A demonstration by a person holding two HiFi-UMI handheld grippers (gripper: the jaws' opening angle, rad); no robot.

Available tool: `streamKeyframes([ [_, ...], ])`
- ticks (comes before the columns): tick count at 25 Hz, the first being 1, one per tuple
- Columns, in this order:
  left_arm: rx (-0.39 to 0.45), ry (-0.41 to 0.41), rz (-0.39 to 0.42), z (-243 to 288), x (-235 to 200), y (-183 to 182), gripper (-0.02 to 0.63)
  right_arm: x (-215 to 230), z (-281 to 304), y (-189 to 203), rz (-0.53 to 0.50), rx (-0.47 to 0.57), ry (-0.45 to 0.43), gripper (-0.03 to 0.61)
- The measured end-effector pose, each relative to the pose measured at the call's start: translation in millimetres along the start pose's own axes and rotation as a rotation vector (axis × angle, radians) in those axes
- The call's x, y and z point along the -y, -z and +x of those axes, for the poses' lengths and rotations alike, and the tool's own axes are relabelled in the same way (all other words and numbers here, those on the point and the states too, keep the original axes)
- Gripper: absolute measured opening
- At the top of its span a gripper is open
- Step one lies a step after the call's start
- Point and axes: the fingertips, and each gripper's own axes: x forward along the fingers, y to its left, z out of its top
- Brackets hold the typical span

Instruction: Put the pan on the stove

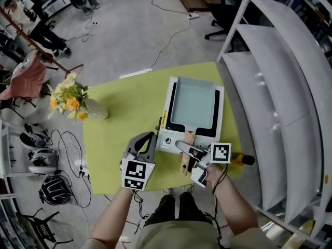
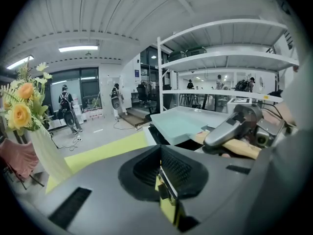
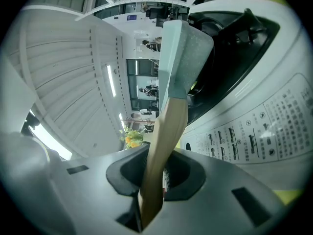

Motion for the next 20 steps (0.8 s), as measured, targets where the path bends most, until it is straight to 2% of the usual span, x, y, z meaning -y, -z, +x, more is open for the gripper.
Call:
streamKeyframes([
  [4, -0.011, 0.004, 0.001, 3.5, -1.9, 3.6, 0.006, 0.7, 0.3, -2.3, -0.008, 0.005, -0.007, 0.075],
  [9, -0.020, 0.009, 0.008, 4.1, -0.9, 5.5, 0.006, 0.8, 2.0, -2.4, -0.078, -0.019, 0.022, 0.101],
  [18, -0.031, 0.030, 0.018, -1.0, 11.1, 7.4, 0.006, 4.8, -7.8, -7.3, -0.047, 0.048, 0.021, 0.148],
  [20, -0.032, 0.032, 0.017, -3.7, 14.1, 7.4, 0.006, 7.0, -12.9, -7.4, -0.028, 0.066, 0.023, 0.192],
])
